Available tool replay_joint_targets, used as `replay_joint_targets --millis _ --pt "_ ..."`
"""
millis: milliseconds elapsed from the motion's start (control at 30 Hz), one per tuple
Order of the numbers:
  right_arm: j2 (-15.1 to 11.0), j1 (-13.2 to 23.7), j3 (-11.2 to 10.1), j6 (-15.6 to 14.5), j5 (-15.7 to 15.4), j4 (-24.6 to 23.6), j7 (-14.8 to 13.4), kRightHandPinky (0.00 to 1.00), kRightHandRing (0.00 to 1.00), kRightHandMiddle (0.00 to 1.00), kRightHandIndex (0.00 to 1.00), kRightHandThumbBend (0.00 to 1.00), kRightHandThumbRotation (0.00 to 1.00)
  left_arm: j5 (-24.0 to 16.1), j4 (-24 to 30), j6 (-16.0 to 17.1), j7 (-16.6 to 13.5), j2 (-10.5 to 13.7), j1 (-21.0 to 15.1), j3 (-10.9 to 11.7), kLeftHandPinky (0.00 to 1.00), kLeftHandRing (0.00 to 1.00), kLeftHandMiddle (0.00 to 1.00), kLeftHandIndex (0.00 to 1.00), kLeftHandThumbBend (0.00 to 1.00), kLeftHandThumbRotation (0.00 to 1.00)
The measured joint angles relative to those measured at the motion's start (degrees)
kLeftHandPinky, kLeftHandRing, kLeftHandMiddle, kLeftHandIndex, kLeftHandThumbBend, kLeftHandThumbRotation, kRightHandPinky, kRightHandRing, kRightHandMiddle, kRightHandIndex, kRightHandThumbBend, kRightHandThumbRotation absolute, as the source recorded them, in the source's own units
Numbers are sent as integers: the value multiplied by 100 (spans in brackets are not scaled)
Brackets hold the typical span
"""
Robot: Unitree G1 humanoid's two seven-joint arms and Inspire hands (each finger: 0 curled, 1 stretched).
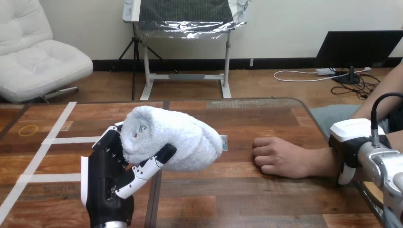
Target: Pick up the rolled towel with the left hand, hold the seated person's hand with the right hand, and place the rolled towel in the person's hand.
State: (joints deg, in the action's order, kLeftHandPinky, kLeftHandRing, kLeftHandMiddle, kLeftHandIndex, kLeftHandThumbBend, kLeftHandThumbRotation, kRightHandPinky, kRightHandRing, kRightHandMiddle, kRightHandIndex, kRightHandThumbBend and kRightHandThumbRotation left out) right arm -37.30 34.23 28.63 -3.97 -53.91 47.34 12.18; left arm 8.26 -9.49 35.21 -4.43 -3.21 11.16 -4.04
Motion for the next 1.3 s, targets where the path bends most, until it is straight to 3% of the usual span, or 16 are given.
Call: replay_joint_targets --millis 233,500,800,1300 --pt "4 -9 -2 -18 114 14 -162 26 36 49 61 68 3 -77 2 -126 -13 0 0 22 53 49 49 53 69 1" --pt "-6 -76 -8 -11 244 6 -454 22 31 43 51 65 0 -181 -26 -206 -10 0 -22 38 51 49 49 53 70 4" --pt "-63 -252 -52 34 417 -71 -863 21 30 40 45 66 0 -197 -151 -541 -19 10 -203 55 53 50 49 53 73 7" --pt "-284 -736 -337 -83 580 -805 -902 13 22 31 35 66 0 -200 -752 -996 -80 17 -714 60 52 49 48 52 74 7"
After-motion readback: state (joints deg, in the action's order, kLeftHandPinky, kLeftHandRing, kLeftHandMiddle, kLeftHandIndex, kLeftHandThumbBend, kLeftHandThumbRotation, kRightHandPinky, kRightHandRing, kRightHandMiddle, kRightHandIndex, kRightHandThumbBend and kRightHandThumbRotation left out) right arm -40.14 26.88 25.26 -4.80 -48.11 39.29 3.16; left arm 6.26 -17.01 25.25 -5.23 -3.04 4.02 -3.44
